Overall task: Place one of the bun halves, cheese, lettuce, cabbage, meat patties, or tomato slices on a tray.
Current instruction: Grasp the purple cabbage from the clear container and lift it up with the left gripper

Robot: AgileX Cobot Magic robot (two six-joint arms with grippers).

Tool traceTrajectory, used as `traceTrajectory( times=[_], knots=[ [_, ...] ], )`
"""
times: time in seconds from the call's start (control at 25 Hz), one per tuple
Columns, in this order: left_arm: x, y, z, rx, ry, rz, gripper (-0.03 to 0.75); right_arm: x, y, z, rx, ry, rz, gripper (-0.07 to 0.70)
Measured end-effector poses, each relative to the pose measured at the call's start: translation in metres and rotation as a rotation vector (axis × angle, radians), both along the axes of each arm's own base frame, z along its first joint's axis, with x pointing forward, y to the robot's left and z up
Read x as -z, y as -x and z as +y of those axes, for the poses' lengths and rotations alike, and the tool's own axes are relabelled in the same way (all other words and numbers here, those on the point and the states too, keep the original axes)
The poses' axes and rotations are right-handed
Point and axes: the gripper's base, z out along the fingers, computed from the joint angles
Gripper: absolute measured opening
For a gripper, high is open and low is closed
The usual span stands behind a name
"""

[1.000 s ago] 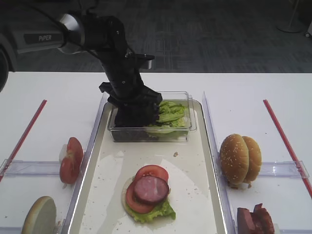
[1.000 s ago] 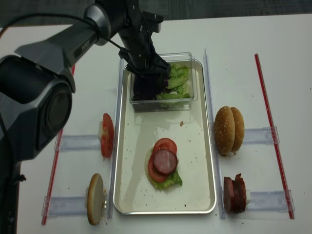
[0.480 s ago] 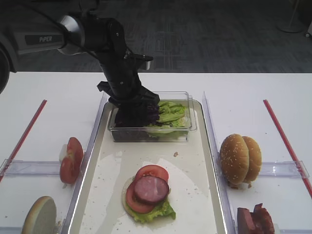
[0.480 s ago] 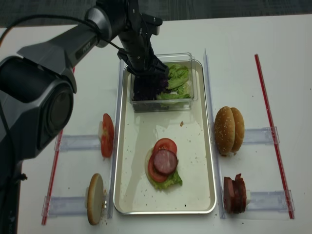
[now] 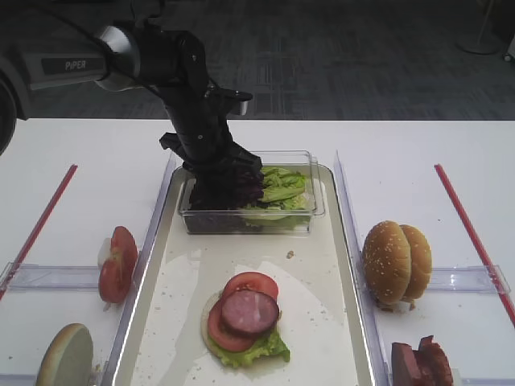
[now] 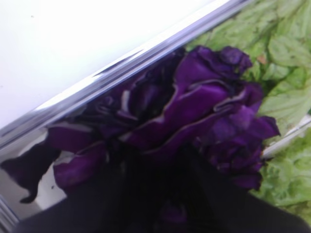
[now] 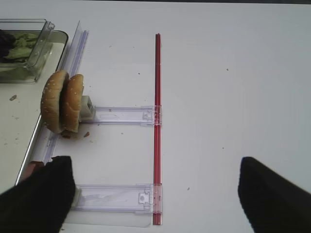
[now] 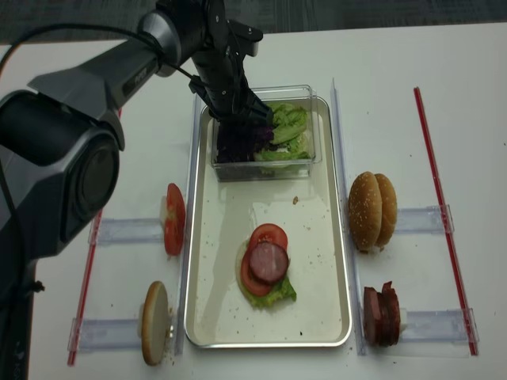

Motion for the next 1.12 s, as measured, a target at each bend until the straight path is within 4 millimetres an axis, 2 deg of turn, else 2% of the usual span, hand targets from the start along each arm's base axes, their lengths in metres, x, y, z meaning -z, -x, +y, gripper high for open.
traceTrajectory(
  times=[0.32,1.12],
  knots=[
    [-0.0001,-0.0003,-0.0003,-0.001,0.003,-0.004,0.043,0.0000,0.0000,0.0000,0.000,0.000,0.000,0.692],
    [-0.0063,0.0000,-0.0003,0.012,-0.013,0.030,0.035,0.0000,0.0000,0.0000,0.000,0.000,0.000,0.692]
  ],
)
